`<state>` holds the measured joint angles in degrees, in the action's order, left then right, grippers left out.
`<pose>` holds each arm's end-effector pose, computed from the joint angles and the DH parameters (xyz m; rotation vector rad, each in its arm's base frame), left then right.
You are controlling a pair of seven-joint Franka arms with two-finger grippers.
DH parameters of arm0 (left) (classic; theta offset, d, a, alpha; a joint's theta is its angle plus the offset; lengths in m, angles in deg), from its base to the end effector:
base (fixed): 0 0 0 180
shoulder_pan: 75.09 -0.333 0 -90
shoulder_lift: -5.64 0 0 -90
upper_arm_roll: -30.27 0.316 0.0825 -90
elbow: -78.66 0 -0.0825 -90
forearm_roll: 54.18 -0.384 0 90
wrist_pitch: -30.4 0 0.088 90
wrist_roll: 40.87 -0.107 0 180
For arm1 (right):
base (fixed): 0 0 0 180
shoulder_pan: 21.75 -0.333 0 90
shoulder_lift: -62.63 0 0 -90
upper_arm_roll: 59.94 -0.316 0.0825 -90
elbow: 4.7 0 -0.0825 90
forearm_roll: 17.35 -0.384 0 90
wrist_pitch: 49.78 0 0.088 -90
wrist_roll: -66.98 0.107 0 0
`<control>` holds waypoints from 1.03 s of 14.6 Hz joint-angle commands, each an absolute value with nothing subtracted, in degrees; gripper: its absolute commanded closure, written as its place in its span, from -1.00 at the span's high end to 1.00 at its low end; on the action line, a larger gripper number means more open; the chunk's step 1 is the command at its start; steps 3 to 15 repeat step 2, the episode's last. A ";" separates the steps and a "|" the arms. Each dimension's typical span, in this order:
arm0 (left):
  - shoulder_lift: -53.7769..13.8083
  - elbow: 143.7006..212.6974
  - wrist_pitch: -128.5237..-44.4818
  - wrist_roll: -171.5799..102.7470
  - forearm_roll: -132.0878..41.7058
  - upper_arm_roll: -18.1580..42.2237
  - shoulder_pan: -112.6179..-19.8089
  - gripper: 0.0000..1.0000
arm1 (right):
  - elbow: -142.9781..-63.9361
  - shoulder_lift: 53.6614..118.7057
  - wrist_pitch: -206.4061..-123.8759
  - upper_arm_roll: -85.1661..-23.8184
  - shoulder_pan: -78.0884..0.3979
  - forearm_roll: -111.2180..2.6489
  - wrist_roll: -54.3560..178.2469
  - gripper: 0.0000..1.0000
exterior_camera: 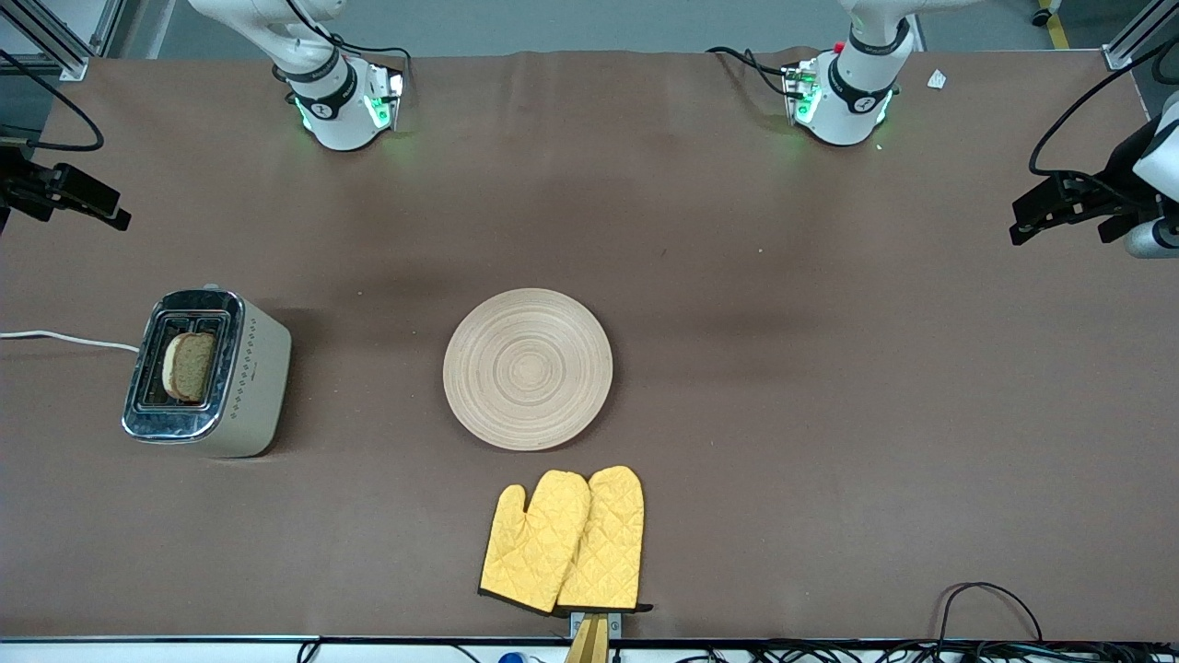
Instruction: Move plate and put bread in toaster
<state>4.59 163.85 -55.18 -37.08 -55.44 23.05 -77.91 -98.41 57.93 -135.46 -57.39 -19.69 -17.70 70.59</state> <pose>0.5514 -0.0392 0.6470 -3.1211 0.0142 0.0155 0.5188 -0.0422 0.6318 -3.1220 0.2235 0.0910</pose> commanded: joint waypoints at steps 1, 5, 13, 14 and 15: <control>4.76 162.86 -53.98 -37.88 -56.64 22.89 -77.72 1.00 | -100.76 55.60 -136.36 -57.30 -19.81 -18.76 69.70 1.00; 4.76 162.77 -53.98 -37.88 -56.64 22.80 -77.72 1.00 | -100.76 55.60 -136.36 -57.22 -19.81 -18.76 69.53 1.00; 4.76 162.77 -53.98 -37.88 -56.64 22.80 -77.72 1.00 | -100.76 55.60 -136.36 -57.22 -19.81 -18.76 69.53 1.00; 4.76 162.77 -53.98 -37.88 -56.64 22.80 -77.72 1.00 | -100.76 55.60 -136.36 -57.22 -19.81 -18.76 69.53 1.00; 4.76 162.77 -53.98 -37.88 -56.64 22.80 -77.72 1.00 | -100.76 55.60 -136.36 -57.22 -19.81 -18.76 69.53 1.00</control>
